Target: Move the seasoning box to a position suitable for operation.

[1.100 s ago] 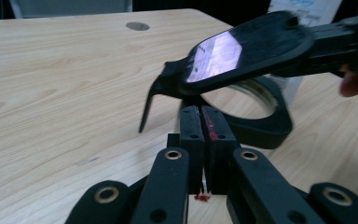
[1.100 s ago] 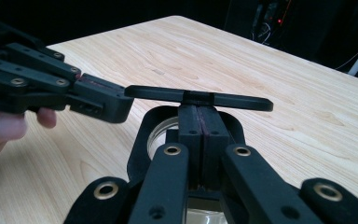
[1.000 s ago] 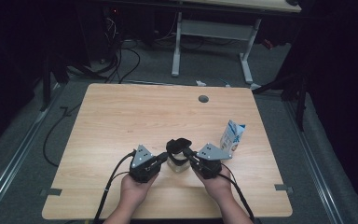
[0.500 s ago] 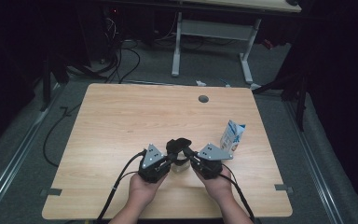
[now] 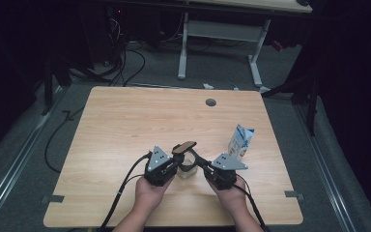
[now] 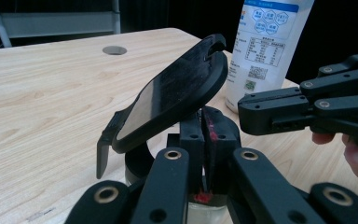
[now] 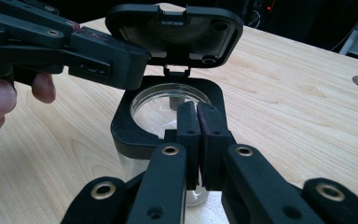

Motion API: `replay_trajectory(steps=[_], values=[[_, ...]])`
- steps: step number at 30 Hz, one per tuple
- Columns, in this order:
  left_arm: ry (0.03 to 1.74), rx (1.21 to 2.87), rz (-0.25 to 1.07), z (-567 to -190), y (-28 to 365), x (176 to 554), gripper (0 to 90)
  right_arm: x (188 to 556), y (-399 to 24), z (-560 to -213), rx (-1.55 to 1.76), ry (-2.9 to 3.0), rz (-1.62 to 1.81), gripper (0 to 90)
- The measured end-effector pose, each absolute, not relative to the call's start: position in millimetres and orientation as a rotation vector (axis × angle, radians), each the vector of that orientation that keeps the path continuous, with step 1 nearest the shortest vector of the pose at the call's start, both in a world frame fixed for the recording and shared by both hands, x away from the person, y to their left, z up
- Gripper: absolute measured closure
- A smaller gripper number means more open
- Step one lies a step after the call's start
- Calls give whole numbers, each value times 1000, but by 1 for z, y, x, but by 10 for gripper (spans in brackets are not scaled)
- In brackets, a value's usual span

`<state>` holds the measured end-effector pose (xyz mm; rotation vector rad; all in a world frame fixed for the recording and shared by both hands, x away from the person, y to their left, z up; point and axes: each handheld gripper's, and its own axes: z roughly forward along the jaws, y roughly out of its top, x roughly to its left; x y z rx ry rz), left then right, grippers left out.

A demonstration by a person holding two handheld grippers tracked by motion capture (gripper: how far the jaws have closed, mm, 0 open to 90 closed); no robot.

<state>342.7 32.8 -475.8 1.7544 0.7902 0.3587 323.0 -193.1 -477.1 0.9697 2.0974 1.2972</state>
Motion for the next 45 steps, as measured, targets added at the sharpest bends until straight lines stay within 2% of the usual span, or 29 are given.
replay_trajectory(steps=[45], values=[[943,1634,422,-470,49,369,898,327,-191,-484,953,2107,1320,900]])
